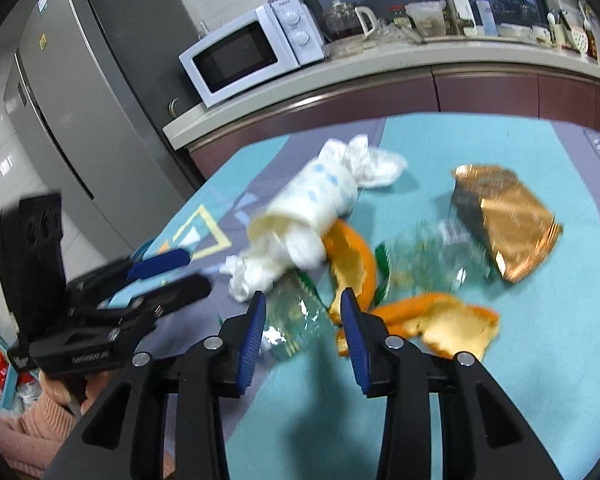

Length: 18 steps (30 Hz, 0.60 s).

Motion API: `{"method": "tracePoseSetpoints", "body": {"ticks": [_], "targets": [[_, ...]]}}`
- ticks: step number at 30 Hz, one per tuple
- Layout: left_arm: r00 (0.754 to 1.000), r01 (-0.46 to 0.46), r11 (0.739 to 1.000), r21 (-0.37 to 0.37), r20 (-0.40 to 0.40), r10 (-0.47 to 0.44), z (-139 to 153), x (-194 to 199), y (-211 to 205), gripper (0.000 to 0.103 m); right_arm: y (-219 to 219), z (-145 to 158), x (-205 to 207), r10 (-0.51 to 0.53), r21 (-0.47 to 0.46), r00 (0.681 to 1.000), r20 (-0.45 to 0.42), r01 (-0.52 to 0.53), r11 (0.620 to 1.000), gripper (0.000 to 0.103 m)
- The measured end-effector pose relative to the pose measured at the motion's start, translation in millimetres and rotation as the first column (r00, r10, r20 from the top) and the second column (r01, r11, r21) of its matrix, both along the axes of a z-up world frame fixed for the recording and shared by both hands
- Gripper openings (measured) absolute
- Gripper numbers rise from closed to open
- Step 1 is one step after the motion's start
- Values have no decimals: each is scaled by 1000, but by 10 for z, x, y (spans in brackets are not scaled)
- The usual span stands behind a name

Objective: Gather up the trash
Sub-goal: 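Move both open tools back over the remaining trash on the table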

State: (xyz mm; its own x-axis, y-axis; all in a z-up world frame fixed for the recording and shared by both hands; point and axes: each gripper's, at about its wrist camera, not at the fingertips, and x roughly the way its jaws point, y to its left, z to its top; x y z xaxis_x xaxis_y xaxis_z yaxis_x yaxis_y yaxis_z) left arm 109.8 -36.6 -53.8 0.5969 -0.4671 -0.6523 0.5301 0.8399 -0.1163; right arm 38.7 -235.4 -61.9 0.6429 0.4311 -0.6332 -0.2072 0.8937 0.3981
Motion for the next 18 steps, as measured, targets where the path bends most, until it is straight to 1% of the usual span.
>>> {"method": "tracePoseSetpoints", "body": {"ticks": [3,4,6,7,8,10,14,16,18], "targets": [[1000,27,999,34,-8,-27,-22,35,-135,55,32,-49,-39,14,18,1000,-18,-14,1000,38],[999,32,999,43,-15,-31,-31,51,-170,49,37,-60,-48,15,20,1000,-22,-15,1000,38],[999,36,998,57,-29,-34,-50,73,-226,47,39,-74,-62,18,24,1000,-25,-17,1000,38],[999,36,998,59,-32,-34,-55,81,-240,45,38,-79,-72,19,27,999,-27,-19,999,38],[998,46,997,58,-44,-43,-61,105,-255,40,35,-91,-73,21,30,999,-30,-20,999,38],[997,53,997,62,-62,-50,-86,129,-275,35,31,-108,-64,22,41,999,-35,-21,999,38],[994,79,995,63,-85,-74,-118,142,-336,17,45,-130,-13,26,63,999,-44,-23,998,40],[992,92,994,64,-89,-86,-126,129,-363,12,63,-136,21,29,68,998,-48,-26,997,41],[992,96,993,64,-85,-90,-126,102,-372,9,88,-144,50,32,75,998,-52,-28,997,42]]}}
